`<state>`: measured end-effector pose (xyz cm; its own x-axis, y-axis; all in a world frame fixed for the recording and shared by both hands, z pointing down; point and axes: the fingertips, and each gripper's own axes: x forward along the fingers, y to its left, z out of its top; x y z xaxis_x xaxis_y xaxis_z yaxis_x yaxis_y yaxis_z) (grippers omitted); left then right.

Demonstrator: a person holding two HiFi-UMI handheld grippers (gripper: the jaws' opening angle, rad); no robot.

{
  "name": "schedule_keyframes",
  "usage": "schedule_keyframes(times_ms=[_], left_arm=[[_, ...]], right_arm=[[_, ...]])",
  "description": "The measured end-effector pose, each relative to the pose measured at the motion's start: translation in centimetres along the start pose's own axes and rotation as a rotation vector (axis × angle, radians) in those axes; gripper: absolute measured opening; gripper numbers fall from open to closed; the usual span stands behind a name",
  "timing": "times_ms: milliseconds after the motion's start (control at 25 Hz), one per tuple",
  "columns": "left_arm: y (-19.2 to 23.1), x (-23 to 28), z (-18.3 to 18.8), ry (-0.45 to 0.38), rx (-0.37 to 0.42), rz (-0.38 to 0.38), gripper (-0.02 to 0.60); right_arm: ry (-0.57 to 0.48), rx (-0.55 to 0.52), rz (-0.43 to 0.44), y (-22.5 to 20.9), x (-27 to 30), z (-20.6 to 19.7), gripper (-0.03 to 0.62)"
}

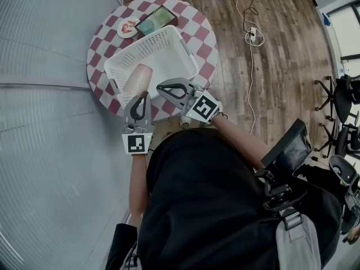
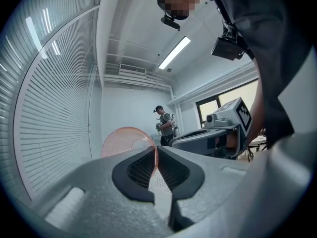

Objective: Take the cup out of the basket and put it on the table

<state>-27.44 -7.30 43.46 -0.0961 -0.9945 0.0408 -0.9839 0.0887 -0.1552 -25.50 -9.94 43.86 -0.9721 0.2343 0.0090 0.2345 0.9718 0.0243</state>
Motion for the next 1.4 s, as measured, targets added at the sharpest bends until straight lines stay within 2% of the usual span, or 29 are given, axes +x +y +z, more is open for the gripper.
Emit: schedule_keyframes(times_ms=[280,400,520,600,680,840,1400], left_arm=[[-0.1,0.3,0.0,-0.010,-0.006,0.001,0.018],[-0.2,0.5,0.2,-0.021,0.025,-0.011,0.018],[-0.4,0.8,0.3,-0.013,0.110,-0.048,0.018],[-0.3,0.7,0.1,-0.004,0.019,-0.019,0.018],[-0.4,0.7,-0.1,0.005,-0.017,-0.009,0.018],[-0.6,0.4,0.2,-0.008,0.004,-0.017,0.018],[-1.1,0.5,-0.3,0.004,-0.007,-0.031,0.018]], right_arm=[[0.023,0.004,-0.006,-0.2,0.0,-0.5,0.011],[0.036,0.005,-0.002,-0.3,0.2,-0.7,0.011],[0.052,0.005,-0.003,-0.4,0.5,-0.9,0.011],[0.052,0.004,-0.003,-0.3,0.6,-0.8,0.011],[0.053,0.003,0.001,-0.2,0.7,-0.9,0.011],[0.056,-0.008,0.001,0.0,0.6,-0.7,0.011],[0.079,-0.019,-0.019,-0.6,0.2,-1.4,0.011]])
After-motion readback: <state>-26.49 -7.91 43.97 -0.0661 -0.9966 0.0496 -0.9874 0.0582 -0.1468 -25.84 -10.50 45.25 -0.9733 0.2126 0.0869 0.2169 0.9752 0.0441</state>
